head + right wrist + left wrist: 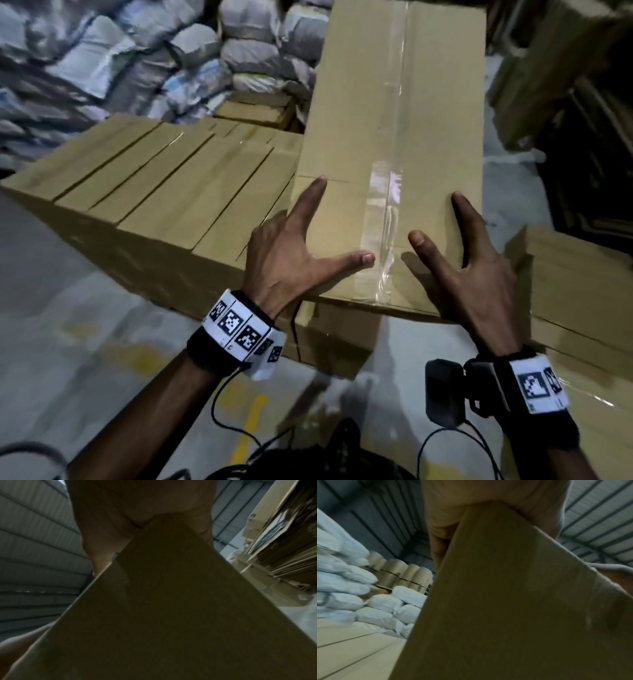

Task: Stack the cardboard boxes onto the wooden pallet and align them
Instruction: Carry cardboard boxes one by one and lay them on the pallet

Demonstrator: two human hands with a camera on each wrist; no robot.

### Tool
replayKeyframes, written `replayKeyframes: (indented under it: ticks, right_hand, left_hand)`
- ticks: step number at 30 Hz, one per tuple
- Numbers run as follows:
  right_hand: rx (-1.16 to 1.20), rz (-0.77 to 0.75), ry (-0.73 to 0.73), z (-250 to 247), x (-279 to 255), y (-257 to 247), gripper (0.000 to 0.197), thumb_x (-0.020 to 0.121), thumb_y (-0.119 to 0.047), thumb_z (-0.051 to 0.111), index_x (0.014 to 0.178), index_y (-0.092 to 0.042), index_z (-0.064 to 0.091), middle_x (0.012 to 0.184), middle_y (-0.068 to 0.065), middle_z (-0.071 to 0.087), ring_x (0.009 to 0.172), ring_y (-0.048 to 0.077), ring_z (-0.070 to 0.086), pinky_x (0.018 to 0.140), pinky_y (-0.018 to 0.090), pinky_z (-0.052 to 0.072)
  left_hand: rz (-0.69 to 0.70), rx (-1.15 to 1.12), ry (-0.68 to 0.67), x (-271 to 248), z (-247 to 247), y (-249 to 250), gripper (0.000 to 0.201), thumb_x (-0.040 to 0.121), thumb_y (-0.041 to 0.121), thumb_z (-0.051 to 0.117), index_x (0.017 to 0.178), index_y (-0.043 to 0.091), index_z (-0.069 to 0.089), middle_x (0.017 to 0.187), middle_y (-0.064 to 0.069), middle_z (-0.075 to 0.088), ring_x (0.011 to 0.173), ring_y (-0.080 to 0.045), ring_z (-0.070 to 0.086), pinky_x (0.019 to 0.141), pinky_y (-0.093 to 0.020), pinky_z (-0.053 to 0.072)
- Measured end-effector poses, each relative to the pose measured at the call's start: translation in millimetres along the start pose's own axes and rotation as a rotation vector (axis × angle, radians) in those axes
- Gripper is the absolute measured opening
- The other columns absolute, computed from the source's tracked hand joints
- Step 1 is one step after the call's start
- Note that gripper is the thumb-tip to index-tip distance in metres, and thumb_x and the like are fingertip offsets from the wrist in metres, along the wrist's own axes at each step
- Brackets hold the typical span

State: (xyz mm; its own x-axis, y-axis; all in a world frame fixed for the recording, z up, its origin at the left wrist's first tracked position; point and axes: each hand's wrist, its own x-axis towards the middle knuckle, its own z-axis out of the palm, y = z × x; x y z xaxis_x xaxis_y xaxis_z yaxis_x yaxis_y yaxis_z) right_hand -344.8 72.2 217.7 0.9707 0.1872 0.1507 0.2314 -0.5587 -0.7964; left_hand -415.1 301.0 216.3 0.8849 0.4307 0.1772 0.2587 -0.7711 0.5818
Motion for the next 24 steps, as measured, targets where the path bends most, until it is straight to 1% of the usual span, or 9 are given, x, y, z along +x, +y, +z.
replayKeyframes:
  ticks: [5, 7, 10, 13, 15, 17, 20, 21, 24]
  right_hand:
    - [-0.017, 0.132, 0.024, 8.3, 12.5, 35.2, 0.096, 0.073, -0.094, 0.045, 0.157, -0.052, 0.024, 0.157, -0.003, 0.048, 0.141, 0.03, 0.046, 0.114, 0.049, 0.036]
    - [-0.033, 0.187, 0.011, 13.6, 16.0, 44.5, 0.098, 0.072, -0.095, 0.043, 0.157, -0.051, 0.024, 0.159, -0.002, 0.046, 0.142, 0.032, 0.044, 0.115, 0.051, 0.035]
    - [-0.049, 0.24, -0.018, 27.5, 17.8, 55.3, 0.101, 0.07, -0.099, 0.039, 0.157, -0.051, 0.023, 0.16, -0.001, 0.045, 0.142, 0.034, 0.045, 0.117, 0.055, 0.037]
    - [-0.098, 0.293, -0.039, 45.8, 18.0, 62.9, 0.1, 0.07, -0.1, 0.038, 0.157, -0.051, 0.023, 0.158, 0.002, 0.047, 0.139, 0.037, 0.048, 0.116, 0.056, 0.038]
    - [-0.108, 0.301, -0.047, 57.3, 21.6, 67.9, 0.096, 0.074, -0.098, 0.039, 0.157, -0.051, 0.024, 0.156, 0.006, 0.05, 0.137, 0.04, 0.05, 0.114, 0.054, 0.039]
    - [-0.101, 0.317, -0.064, 68.7, 26.8, 76.3, 0.09, 0.08, -0.094, 0.041, 0.157, -0.05, 0.025, 0.156, 0.007, 0.05, 0.136, 0.041, 0.049, 0.113, 0.053, 0.037]
    - [-0.091, 0.346, -0.077, 86.1, 31.9, 90.1, 0.087, 0.08, -0.094, 0.036, 0.155, -0.051, 0.028, 0.154, 0.007, 0.052, 0.134, 0.043, 0.05, 0.111, 0.051, 0.038]
    - [-0.084, 0.351, -0.074, 91.5, 33.0, 94.0, 0.087, 0.079, -0.094, 0.035, 0.155, -0.051, 0.029, 0.154, 0.008, 0.052, 0.133, 0.043, 0.05, 0.111, 0.05, 0.038]
    - [-0.074, 0.372, -0.078, 106.4, 35.2, 105.5, 0.09, 0.077, -0.097, 0.034, 0.154, -0.052, 0.029, 0.154, 0.008, 0.053, 0.135, 0.042, 0.05, 0.113, 0.05, 0.037]
  left_hand:
    - [0.028, 0.034, -0.096, 31.5, 36.4, 3.0, 0.116, 0.057, 0.103, 0.051, 0.157, 0.054, 0.017, 0.134, -0.006, 0.067, 0.124, -0.028, 0.061, 0.107, -0.044, 0.049]
    - [0.034, 0.043, -0.13, 38.6, 49.4, -3.0, 0.113, 0.061, 0.103, 0.05, 0.158, 0.052, 0.021, 0.127, -0.006, 0.07, 0.118, -0.026, 0.063, 0.105, -0.043, 0.05]
    - [0.043, 0.053, -0.162, 44.0, 66.3, -20.1, 0.113, 0.061, 0.106, 0.041, 0.158, 0.05, 0.025, 0.119, -0.005, 0.072, 0.111, -0.024, 0.066, 0.102, -0.039, 0.051]
    - [0.031, 0.038, -0.216, 51.3, 79.1, -39.2, 0.111, 0.062, 0.106, 0.041, 0.157, 0.049, 0.027, 0.121, -0.006, 0.072, 0.114, -0.026, 0.066, 0.103, -0.043, 0.051]
    - [0.022, 0.044, -0.238, 58.8, 88.5, -50.8, 0.112, 0.061, 0.107, 0.04, 0.157, 0.05, 0.026, 0.124, -0.006, 0.071, 0.116, -0.027, 0.065, 0.104, -0.044, 0.052]
    - [0.004, 0.051, -0.265, 63.9, 100.7, -62.5, 0.113, 0.06, 0.109, 0.037, 0.155, 0.051, 0.025, 0.126, -0.007, 0.07, 0.12, -0.029, 0.064, 0.104, -0.047, 0.052]
    - [0.005, 0.072, -0.27, 66.3, 117.0, -75.7, 0.112, 0.061, 0.109, 0.035, 0.155, 0.05, 0.026, 0.112, -0.007, 0.071, 0.109, -0.028, 0.066, 0.098, -0.046, 0.053]
    - [0.003, 0.075, -0.272, 67.1, 121.2, -79.4, 0.111, 0.061, 0.109, 0.035, 0.155, 0.05, 0.027, 0.111, -0.007, 0.071, 0.107, -0.028, 0.066, 0.097, -0.046, 0.053]
    - [-0.016, 0.069, -0.303, 70.0, 134.1, -93.4, 0.112, 0.06, 0.11, 0.035, 0.154, 0.052, 0.023, 0.122, -0.011, 0.068, 0.115, -0.032, 0.062, 0.1, -0.048, 0.051]
